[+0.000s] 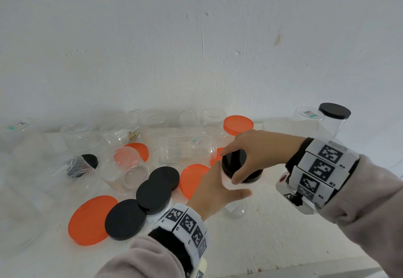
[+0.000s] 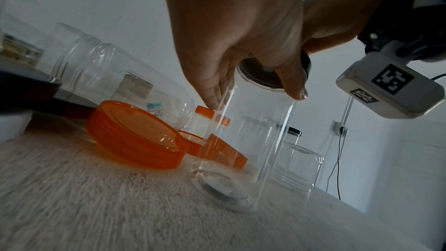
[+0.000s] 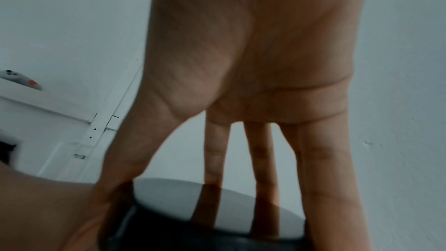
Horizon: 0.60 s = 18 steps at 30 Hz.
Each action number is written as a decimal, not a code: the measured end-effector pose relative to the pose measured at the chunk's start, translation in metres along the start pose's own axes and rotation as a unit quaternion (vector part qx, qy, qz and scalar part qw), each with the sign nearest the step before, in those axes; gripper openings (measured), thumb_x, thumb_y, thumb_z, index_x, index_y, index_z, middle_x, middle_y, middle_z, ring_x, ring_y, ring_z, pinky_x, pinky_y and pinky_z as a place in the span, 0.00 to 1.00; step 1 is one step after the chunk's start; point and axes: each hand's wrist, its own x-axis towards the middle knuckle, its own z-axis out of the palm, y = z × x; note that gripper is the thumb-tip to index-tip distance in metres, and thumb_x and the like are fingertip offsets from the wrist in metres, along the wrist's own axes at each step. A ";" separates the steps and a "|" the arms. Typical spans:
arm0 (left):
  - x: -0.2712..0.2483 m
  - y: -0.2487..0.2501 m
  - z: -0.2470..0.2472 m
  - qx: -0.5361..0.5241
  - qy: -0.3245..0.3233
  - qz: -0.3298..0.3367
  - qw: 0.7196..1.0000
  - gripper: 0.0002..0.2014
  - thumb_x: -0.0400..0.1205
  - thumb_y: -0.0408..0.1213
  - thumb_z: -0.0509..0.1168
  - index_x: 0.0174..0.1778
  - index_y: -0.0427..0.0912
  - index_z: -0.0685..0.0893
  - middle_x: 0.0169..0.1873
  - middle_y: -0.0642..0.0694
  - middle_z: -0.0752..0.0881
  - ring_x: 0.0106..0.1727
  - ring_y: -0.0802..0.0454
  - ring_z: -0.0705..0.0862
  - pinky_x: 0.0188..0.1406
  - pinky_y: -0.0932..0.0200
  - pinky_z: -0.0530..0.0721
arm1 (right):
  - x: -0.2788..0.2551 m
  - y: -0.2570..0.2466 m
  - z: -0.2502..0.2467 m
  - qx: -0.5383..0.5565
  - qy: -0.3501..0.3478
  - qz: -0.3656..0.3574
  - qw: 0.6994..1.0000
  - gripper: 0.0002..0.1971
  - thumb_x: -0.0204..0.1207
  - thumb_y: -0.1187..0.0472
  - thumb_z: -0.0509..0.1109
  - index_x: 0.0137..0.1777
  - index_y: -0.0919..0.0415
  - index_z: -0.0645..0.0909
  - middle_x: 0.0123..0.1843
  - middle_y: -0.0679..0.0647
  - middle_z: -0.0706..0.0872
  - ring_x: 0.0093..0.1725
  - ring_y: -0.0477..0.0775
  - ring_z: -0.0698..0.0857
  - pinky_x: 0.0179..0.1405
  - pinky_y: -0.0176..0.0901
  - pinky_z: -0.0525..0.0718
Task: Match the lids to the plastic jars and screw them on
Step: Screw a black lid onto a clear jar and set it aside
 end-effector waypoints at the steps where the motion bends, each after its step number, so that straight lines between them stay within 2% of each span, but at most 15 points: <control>1: 0.000 0.000 0.000 -0.002 0.000 -0.003 1.000 0.37 0.66 0.53 0.80 0.65 0.72 0.64 0.60 0.70 0.79 0.60 0.80 0.74 0.53 0.80 0.73 | 0.000 0.000 0.002 0.005 0.015 0.005 1.000 0.28 0.61 0.35 0.77 0.63 0.37 0.81 0.41 0.33 0.74 0.46 0.37 0.76 0.36 0.30 0.71; 3: 0.000 0.001 0.001 -0.004 0.000 -0.008 1.000 0.36 0.66 0.53 0.80 0.61 0.76 0.64 0.60 0.70 0.79 0.60 0.79 0.75 0.53 0.78 0.73 | 0.000 -0.001 0.005 0.012 0.022 0.021 0.999 0.27 0.61 0.32 0.75 0.60 0.41 0.82 0.42 0.38 0.76 0.44 0.41 0.78 0.34 0.32 0.73; 7: 0.000 0.000 0.000 -0.004 -0.002 -0.008 1.000 0.35 0.66 0.52 0.80 0.58 0.78 0.64 0.58 0.72 0.79 0.58 0.82 0.74 0.50 0.81 0.73 | 0.000 -0.004 0.002 0.005 -0.017 0.051 0.999 0.31 0.63 0.31 0.73 0.65 0.42 0.78 0.48 0.39 0.75 0.48 0.43 0.78 0.46 0.40 0.84; 10: 0.001 0.000 0.000 0.002 -0.002 -0.006 1.000 0.35 0.66 0.51 0.80 0.59 0.76 0.63 0.56 0.72 0.79 0.56 0.85 0.73 0.49 0.86 0.70 | -0.002 -0.003 -0.004 0.006 -0.091 0.037 0.995 0.37 0.64 0.42 0.79 0.74 0.37 0.69 0.59 0.41 0.72 0.60 0.47 0.75 0.57 0.46 0.82; 12: 0.002 0.000 0.000 0.012 -0.002 0.000 1.000 0.39 0.67 0.51 0.80 0.63 0.74 0.61 0.56 0.73 0.77 0.56 0.87 0.71 0.49 0.89 0.67 | -0.003 -0.002 -0.007 0.014 -0.113 0.007 0.993 0.39 0.64 0.50 0.81 0.74 0.34 0.68 0.64 0.39 0.69 0.65 0.47 0.73 0.63 0.48 0.80; 14: 0.002 0.001 0.000 0.013 -0.003 0.003 1.000 0.40 0.67 0.51 0.80 0.65 0.73 0.59 0.56 0.75 0.76 0.56 0.89 0.70 0.49 0.89 0.66 | -0.003 -0.001 -0.008 0.016 -0.100 -0.010 0.995 0.37 0.64 0.51 0.81 0.73 0.33 0.71 0.64 0.38 0.71 0.64 0.45 0.73 0.63 0.47 0.80; 16: 0.001 0.000 0.001 0.010 -0.004 0.001 1.000 0.39 0.67 0.51 0.80 0.65 0.72 0.61 0.56 0.74 0.77 0.56 0.88 0.71 0.49 0.88 0.68 | -0.001 0.001 -0.007 0.004 -0.072 -0.013 0.997 0.36 0.62 0.44 0.81 0.71 0.33 0.73 0.59 0.36 0.73 0.60 0.42 0.73 0.59 0.43 0.80; 18: 0.001 0.000 0.000 0.008 -0.003 -0.003 1.000 0.37 0.67 0.53 0.80 0.64 0.72 0.63 0.57 0.71 0.78 0.57 0.85 0.72 0.50 0.85 0.71 | 0.001 0.003 -0.002 0.001 -0.035 -0.004 0.999 0.34 0.59 0.36 0.79 0.68 0.34 0.76 0.51 0.33 0.74 0.54 0.39 0.73 0.51 0.37 0.78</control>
